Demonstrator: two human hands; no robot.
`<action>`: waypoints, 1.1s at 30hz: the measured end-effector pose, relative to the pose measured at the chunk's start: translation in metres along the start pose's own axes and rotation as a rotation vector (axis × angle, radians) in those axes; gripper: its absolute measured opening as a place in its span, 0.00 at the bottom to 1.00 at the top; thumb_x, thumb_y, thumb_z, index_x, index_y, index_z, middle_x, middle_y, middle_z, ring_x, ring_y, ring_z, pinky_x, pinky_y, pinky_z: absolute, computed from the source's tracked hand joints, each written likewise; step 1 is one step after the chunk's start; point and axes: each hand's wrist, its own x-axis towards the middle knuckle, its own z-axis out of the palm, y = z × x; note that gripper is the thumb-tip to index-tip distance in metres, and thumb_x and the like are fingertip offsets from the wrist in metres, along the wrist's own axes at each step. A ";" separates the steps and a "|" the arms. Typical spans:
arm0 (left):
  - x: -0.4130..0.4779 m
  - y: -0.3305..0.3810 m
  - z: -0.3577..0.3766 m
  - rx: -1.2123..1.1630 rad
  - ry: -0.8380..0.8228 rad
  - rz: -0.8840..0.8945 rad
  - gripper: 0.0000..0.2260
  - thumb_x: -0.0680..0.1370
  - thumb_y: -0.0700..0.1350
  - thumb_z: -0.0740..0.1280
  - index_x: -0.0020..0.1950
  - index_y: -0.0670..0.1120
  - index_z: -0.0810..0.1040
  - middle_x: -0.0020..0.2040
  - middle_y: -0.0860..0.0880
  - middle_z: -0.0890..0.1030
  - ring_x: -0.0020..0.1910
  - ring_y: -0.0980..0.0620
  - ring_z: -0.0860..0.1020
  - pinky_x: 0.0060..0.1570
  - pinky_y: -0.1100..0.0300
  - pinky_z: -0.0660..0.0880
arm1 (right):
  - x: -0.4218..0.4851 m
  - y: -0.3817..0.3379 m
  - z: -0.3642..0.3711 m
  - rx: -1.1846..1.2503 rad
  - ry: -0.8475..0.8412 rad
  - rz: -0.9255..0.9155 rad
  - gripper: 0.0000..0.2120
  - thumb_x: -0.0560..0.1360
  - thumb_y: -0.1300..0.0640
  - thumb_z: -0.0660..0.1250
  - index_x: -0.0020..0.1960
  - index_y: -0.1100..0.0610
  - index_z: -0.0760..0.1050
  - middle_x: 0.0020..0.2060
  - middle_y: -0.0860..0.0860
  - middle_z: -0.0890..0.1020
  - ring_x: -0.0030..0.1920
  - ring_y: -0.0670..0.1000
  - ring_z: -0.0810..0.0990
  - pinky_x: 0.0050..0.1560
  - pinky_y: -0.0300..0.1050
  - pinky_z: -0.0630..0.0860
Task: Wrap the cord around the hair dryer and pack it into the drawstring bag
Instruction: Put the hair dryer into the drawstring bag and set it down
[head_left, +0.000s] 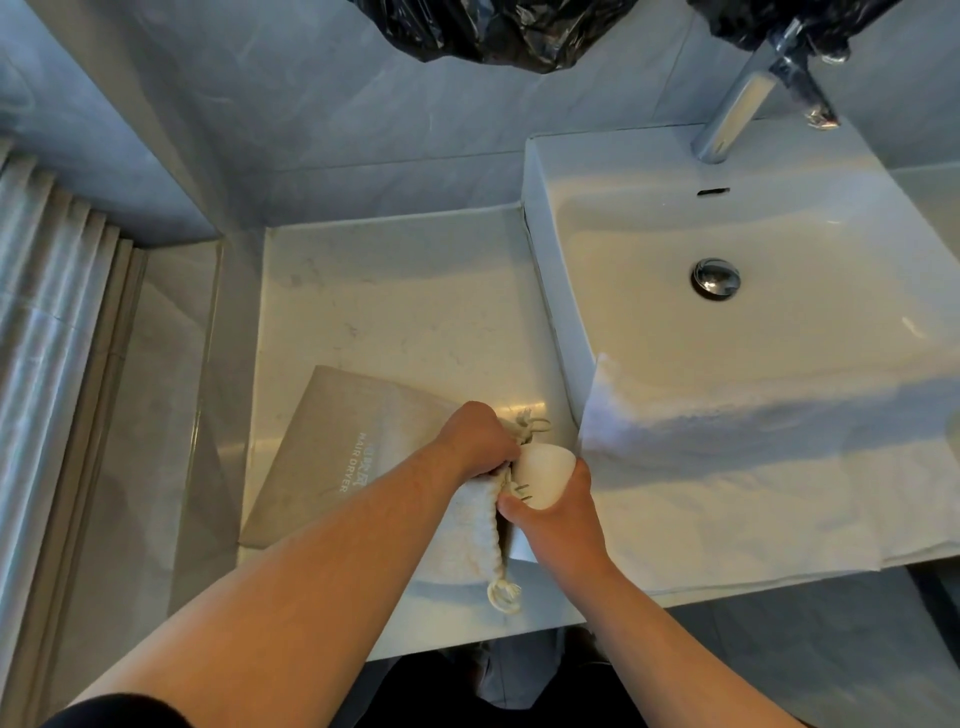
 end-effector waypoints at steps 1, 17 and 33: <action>-0.002 0.001 -0.001 -0.118 0.013 -0.011 0.10 0.66 0.33 0.65 0.26 0.44 0.70 0.23 0.47 0.69 0.23 0.50 0.69 0.26 0.61 0.68 | -0.001 -0.001 -0.001 0.011 -0.003 -0.004 0.42 0.58 0.45 0.78 0.65 0.46 0.60 0.53 0.45 0.77 0.51 0.46 0.78 0.47 0.44 0.78; -0.079 -0.067 0.004 -0.225 0.584 0.223 0.08 0.71 0.43 0.70 0.40 0.50 0.71 0.38 0.53 0.74 0.39 0.55 0.73 0.38 0.64 0.69 | -0.003 -0.023 0.007 -0.022 -0.073 -0.112 0.34 0.61 0.48 0.79 0.61 0.47 0.66 0.47 0.36 0.78 0.44 0.39 0.78 0.41 0.37 0.74; -0.095 -0.111 0.048 -0.757 0.245 -0.116 0.06 0.74 0.31 0.67 0.45 0.37 0.71 0.36 0.39 0.76 0.36 0.46 0.75 0.42 0.49 0.81 | -0.002 -0.031 0.037 0.037 -0.012 0.115 0.46 0.60 0.43 0.76 0.71 0.47 0.55 0.57 0.50 0.76 0.52 0.52 0.78 0.52 0.52 0.78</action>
